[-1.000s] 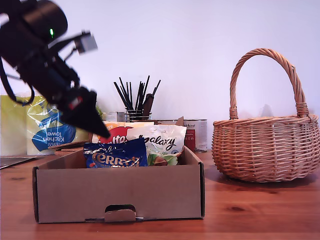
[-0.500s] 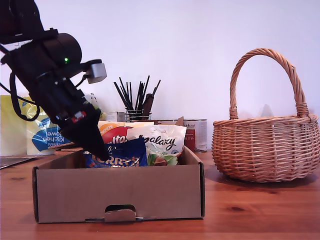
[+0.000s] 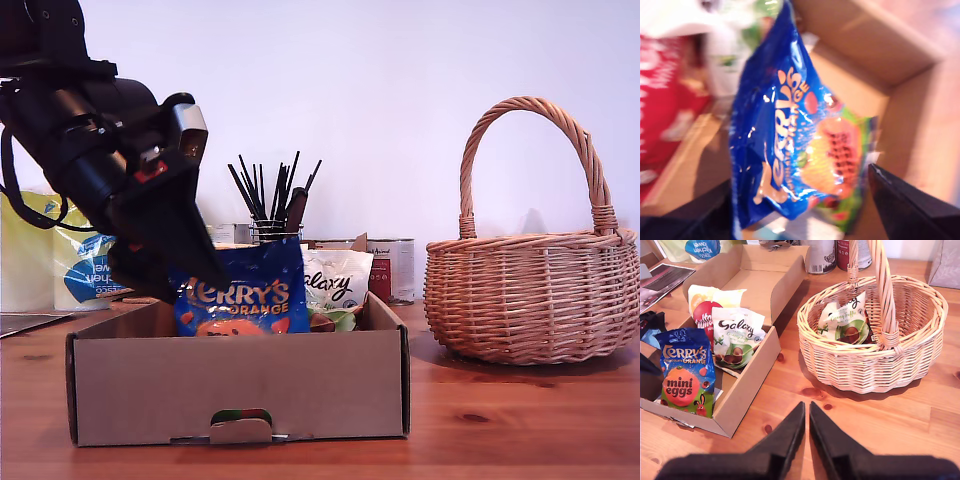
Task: Move the bags of Easter eggs from the cardboard box on the left into the woven basket on the right side.
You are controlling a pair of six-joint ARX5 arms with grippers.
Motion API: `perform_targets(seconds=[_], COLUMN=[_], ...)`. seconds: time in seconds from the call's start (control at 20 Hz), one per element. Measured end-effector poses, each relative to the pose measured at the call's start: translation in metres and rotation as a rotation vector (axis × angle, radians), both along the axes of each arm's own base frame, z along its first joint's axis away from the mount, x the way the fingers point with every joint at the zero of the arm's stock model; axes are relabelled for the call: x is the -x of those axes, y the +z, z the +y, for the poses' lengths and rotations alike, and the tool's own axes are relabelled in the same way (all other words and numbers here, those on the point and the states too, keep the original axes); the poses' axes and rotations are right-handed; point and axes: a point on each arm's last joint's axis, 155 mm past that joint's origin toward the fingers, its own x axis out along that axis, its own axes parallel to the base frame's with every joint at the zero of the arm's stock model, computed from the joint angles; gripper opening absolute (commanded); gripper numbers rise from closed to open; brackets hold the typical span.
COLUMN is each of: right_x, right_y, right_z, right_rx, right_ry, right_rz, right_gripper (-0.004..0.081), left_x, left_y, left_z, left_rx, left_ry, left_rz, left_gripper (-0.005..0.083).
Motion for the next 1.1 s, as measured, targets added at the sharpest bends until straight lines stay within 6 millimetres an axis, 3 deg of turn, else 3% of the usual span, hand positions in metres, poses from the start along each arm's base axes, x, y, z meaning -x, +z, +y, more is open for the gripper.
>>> perform_targets(seconds=[0.3,0.35,0.55,0.6,0.7,0.85,1.1], right_x=[0.0,0.0,0.0,0.0,0.0,0.0,0.0], right_y=[0.0,0.0,0.0,0.0,0.0,0.0,0.0], right_z=[0.0,0.0,0.0,0.0,0.0,0.0,0.0], right_rx=[0.0,0.0,0.0,0.0,0.0,0.0,0.0], right_ry=[0.0,0.0,0.0,0.0,0.0,0.0,0.0], right_rz=[0.0,0.0,0.0,0.0,0.0,0.0,0.0], right_gripper=[-0.0012,-0.0013,-0.0013,-0.0013,-0.0012,-0.0012,-0.0013], left_x=[0.024,0.027,0.028,0.025,0.019,0.013,0.011], left_y=[0.002,0.001,-0.001,-0.003,-0.008,-0.012,-0.01], left_z=[-0.034,-0.038,-0.042,-0.041,-0.036,-0.031,-0.031], left_rx=[0.013,0.006,-0.016,-0.032,-0.07,-0.114,-0.116], left_ry=[-0.111,-0.126,-0.129,-0.122,-0.104,-0.087,-0.086], left_rz=[-0.023,-0.032,-0.049,-0.061,-0.086,-0.111,-0.115], left_gripper=[0.0597,0.0557,0.0208,0.0163,0.0141,-0.0025,-0.002])
